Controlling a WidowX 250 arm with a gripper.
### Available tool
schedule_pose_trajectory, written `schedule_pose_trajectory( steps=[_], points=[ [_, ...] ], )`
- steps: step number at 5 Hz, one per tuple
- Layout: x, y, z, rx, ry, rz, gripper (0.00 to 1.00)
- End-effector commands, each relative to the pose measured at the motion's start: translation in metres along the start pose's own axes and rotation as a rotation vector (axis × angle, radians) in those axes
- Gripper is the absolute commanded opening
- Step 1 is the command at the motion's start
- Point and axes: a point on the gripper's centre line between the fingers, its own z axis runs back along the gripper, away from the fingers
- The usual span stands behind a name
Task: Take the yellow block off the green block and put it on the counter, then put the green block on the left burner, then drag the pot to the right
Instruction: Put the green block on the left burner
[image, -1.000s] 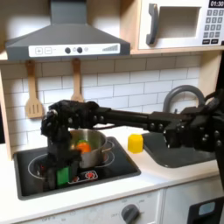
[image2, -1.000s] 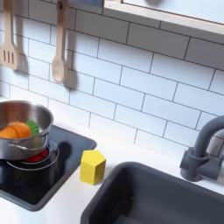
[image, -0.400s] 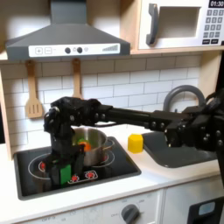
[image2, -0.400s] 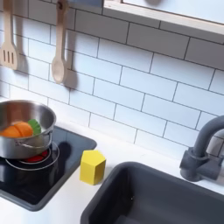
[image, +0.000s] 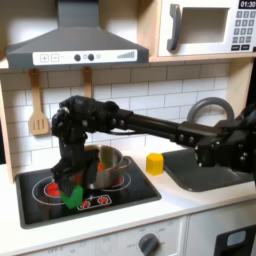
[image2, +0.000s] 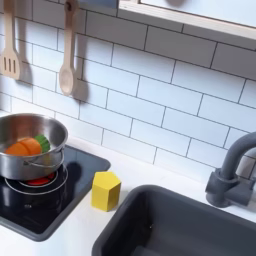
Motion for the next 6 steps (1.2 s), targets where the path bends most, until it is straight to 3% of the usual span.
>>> schedule_pose_trajectory(
  steps=[1, 2, 3, 4, 5, 6],
  points=[
    [-0.001, 0.001, 0.008, 0.019, -0.009, 0.013, 1.00],
    [0.001, -0.010, 0.014, 0.006, -0.020, 0.002, 1.00],
    [0.006, -0.026, 0.034, -0.012, -0.056, -0.018, 1.00],
    [0.010, -0.048, 0.038, -0.043, -0.070, -0.048, 1.00],
    [0.008, -0.073, 0.029, -0.080, -0.055, -0.085, 1.00],
    [0.004, -0.095, 0.028, -0.094, -0.068, -0.133, 1.00]
  ],
)
